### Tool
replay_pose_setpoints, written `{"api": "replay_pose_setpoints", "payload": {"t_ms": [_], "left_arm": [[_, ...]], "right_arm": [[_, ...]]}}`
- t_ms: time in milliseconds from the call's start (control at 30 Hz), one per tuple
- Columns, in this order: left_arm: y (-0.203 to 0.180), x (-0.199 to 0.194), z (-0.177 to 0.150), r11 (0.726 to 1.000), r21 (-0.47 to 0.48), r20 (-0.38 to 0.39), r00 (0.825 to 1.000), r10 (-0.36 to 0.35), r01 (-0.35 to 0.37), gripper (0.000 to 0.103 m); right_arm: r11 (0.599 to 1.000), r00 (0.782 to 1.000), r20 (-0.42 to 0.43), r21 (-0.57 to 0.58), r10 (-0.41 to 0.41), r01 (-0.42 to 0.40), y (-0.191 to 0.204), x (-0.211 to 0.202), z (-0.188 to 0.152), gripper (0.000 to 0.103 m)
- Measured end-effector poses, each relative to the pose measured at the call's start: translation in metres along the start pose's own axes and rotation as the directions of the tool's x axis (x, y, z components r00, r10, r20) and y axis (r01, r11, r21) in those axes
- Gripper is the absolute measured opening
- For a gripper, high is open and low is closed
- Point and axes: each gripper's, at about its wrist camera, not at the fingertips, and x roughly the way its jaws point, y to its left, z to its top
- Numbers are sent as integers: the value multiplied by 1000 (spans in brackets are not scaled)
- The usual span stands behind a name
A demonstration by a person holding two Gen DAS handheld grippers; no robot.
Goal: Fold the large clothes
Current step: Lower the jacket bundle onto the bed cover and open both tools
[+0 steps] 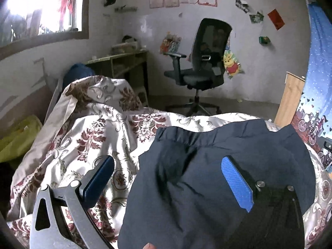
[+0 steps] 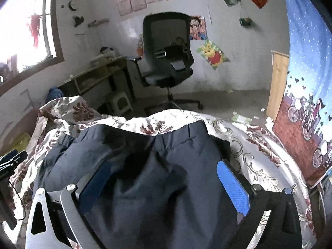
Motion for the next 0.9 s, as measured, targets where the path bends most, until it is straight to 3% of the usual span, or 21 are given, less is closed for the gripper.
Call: {"api": "replay_pose_setpoints", "payload": {"t_ms": [367,700,900], "left_arm": [[-11,-35,-10,999,48,60,998,-20,17,101],[-9,-76,-8,999,-12,142,989,-34,36,101],[-12,-88,-11,999,-7,144,988,-50,52,101]], "right_arm": [[993,996,86,-114,23,-14,34,-32,-8,103],[987,988,149,-157,46,-23,56,-57,-16,103],[988,987,151,-151,53,-30,58,-72,-17,103]]}}
